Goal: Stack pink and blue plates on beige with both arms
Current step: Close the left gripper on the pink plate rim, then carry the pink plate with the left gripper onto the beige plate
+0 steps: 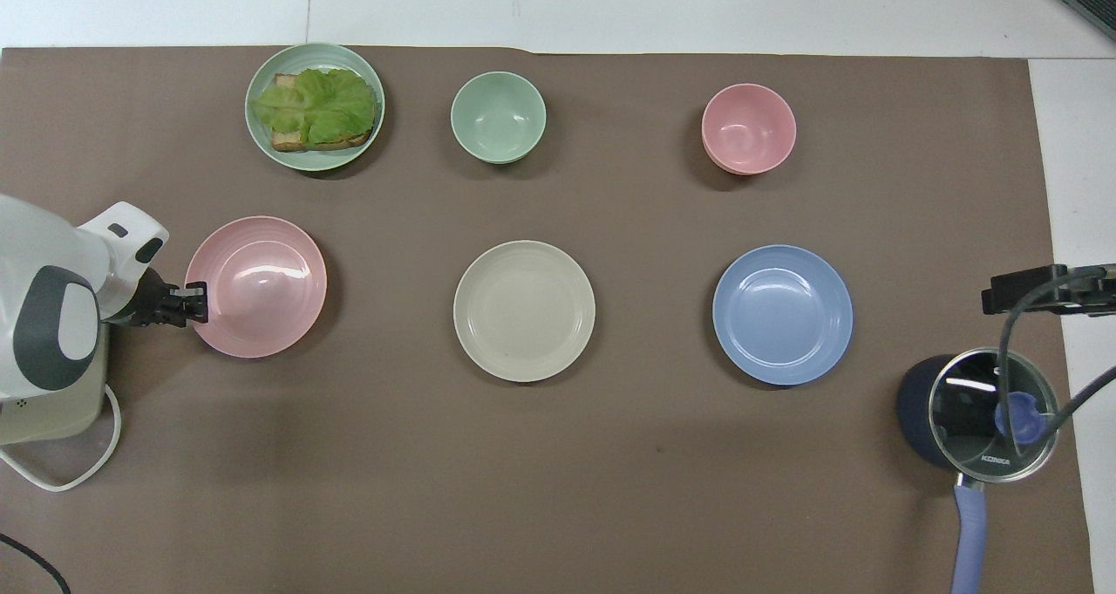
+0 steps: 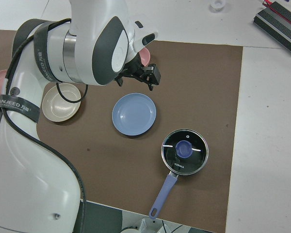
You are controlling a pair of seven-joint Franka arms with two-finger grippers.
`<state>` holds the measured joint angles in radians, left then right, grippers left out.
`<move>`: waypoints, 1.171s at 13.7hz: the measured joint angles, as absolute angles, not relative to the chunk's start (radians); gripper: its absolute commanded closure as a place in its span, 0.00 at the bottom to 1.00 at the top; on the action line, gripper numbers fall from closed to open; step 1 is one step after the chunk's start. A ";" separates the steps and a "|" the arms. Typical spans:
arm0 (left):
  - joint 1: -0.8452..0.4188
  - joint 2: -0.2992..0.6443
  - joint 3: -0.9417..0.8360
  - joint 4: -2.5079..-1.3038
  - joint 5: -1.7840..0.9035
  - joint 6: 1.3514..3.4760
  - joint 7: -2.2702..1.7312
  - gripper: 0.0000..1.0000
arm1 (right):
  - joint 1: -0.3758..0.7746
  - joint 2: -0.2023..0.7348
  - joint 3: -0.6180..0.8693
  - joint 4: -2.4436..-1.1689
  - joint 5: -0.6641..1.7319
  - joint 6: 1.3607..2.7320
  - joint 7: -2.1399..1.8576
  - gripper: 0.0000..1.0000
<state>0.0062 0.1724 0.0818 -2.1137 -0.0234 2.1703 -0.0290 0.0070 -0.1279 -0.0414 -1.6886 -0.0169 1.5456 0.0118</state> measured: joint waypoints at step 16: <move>0.008 0.161 0.079 -2.105 -0.024 2.127 -0.029 1.00 | 0.006 -0.128 -0.041 -1.689 -0.017 1.546 0.012 0.00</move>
<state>0.0078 0.1614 0.0794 -2.1049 -0.0244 2.1273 -0.0293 0.0064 -0.1279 -0.0414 -1.6890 -0.0169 1.5456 0.0118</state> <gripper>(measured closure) 0.960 0.000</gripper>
